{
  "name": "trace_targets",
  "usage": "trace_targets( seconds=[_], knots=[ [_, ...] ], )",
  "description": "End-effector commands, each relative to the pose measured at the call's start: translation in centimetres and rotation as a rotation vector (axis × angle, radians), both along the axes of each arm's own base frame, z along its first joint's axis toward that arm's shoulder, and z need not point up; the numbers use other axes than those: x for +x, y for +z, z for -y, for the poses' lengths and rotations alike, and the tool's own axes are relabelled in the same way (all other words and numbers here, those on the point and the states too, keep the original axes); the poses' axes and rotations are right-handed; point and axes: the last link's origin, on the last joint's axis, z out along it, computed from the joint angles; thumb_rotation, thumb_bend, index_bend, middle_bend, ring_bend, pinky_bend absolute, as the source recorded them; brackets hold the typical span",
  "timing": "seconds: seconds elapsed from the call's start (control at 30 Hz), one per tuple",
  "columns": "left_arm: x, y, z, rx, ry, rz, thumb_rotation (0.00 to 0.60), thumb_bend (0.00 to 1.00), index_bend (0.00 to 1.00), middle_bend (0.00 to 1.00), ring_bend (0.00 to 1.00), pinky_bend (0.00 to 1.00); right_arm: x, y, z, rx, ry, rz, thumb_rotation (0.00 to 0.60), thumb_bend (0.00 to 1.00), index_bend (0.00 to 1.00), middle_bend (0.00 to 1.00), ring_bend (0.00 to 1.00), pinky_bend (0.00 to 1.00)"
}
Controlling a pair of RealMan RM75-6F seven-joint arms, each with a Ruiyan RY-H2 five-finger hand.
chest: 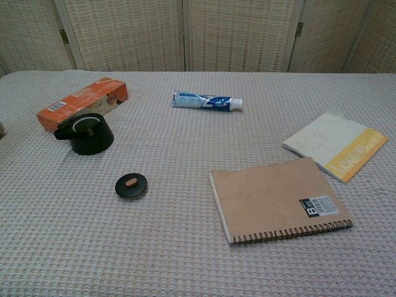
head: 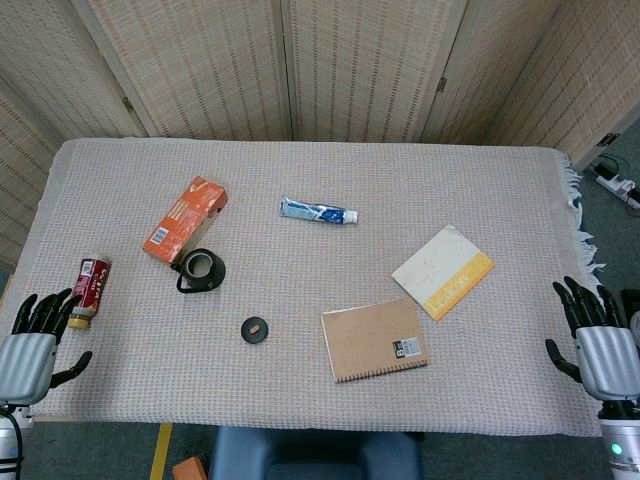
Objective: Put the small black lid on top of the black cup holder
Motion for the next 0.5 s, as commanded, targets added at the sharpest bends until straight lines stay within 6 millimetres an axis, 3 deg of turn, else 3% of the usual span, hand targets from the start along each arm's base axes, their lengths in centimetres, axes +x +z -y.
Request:
trace_targets(
  seconds=[0.03, 0.23, 0.5],
  knots=[
    [0.0, -0.1, -0.1, -0.003, -0.001, -0.001, 0.600, 0.23, 0.10, 0.05, 0.07, 0.03, 0.0, 0.1, 0.0, 0.000, 0.000, 0.001, 0.600, 0.37, 0.00, 0.09, 0.12, 0.00],
    [0.2, -0.3, -0.4, -0.010, -0.015, -0.003, 0.600, 0.23, 0.10, 0.06, 0.09, 0.05, 0.0, 0.0, 0.0, 0.003, -0.003, -0.001, 0.600, 0.37, 0.01, 0.09, 0.12, 0.00],
    [1.1, -0.3, -1.4, -0.011, -0.087, -0.008, 0.600, 0.23, 0.15, 0.17, 0.22, 0.16, 0.1, 0.4, 0.2, -0.005, 0.010, -0.006, 0.600, 0.37, 0.01, 0.09, 0.13, 0.00]
  ],
)
